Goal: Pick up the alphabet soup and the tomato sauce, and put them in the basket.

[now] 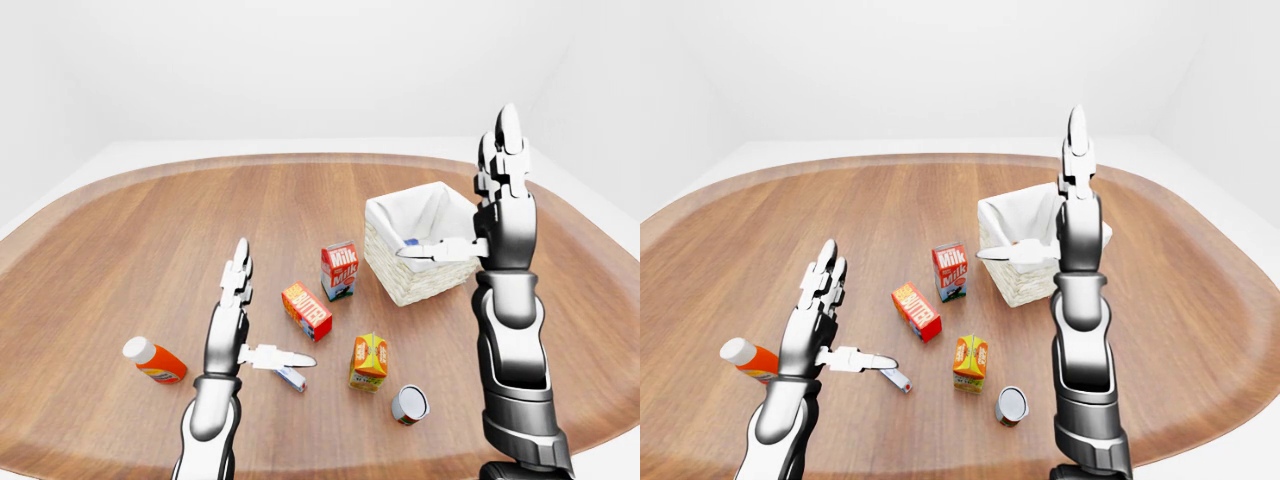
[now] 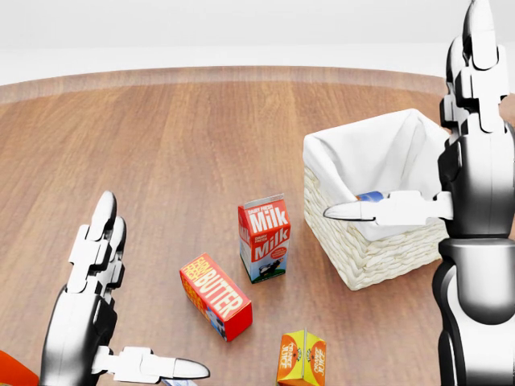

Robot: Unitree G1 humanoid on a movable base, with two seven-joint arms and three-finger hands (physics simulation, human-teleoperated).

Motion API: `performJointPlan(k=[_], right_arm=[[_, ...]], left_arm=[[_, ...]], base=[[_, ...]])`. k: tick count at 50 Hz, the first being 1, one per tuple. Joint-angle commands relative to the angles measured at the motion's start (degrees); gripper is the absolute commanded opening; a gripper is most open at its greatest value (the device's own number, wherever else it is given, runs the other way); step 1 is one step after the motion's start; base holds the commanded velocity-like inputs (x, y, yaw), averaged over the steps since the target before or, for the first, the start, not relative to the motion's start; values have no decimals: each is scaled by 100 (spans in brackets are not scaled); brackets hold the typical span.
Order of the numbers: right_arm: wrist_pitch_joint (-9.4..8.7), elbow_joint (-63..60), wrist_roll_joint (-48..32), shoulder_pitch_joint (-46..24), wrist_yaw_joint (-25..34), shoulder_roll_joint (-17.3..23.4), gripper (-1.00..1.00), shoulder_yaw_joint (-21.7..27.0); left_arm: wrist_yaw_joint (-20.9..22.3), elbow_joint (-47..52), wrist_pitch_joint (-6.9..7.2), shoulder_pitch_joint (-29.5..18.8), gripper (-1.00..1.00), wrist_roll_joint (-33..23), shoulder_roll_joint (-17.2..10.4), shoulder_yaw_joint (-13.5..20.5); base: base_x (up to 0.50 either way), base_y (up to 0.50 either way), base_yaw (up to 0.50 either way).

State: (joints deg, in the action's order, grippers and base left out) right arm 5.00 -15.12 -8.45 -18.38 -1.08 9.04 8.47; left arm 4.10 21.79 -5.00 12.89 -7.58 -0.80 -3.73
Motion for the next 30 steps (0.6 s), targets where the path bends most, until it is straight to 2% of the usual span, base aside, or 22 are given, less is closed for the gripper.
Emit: performJointPlan(k=[1,30], right_arm=[[0,-658,63,695,237,-184,100,27],[0,-1656,395,2186,846,-623,100,95]], left_arm=[[-7,-29,0,-37,100,29,-2,26],[-11,-32,0,-34,100,30,5,34]], base=[[0,0,0],[0,0,0]])
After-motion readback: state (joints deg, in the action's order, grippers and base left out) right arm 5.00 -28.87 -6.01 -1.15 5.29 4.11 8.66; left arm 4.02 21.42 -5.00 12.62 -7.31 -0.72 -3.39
